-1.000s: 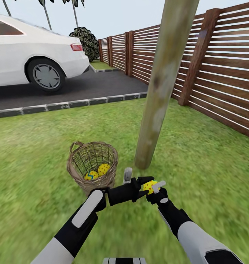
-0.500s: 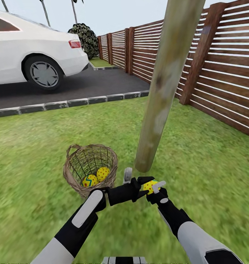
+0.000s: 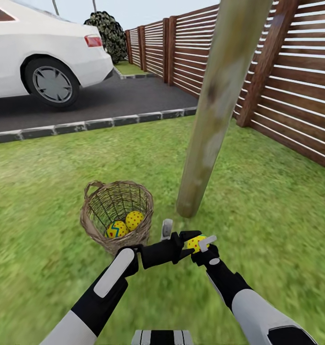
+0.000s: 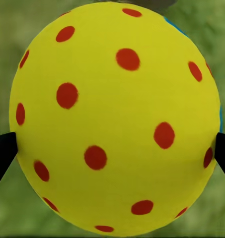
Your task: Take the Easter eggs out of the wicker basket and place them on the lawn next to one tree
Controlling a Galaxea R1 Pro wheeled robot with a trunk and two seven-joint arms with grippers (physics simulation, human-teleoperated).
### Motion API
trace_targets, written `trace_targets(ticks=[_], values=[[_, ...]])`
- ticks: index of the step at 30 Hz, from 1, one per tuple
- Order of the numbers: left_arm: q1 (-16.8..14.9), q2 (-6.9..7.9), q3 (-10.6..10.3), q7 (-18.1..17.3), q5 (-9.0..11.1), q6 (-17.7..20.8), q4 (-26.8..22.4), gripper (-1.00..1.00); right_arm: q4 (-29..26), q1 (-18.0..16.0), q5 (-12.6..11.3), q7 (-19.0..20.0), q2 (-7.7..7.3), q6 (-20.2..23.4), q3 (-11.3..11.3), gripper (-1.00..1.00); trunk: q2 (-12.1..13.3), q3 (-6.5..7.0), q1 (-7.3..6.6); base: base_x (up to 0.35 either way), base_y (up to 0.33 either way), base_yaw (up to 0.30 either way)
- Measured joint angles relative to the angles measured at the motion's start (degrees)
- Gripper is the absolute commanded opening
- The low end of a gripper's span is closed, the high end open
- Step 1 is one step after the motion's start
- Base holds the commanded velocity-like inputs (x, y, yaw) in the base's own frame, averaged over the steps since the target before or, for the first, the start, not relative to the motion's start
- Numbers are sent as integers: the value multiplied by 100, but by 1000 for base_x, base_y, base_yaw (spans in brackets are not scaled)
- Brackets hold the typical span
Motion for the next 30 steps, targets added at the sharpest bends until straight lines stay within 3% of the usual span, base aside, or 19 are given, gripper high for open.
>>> trace_targets(ticks=[26,30], values=[[0,1,0,0,0,0,0,100,0,0,0,4,-8,6,0,-100,-35,-576,67,0,0,0],[0,2,0,0,2,-2,-2,100,0,0,0,1,-8,6,0,-100,-35,-577,66,52,0,0]])
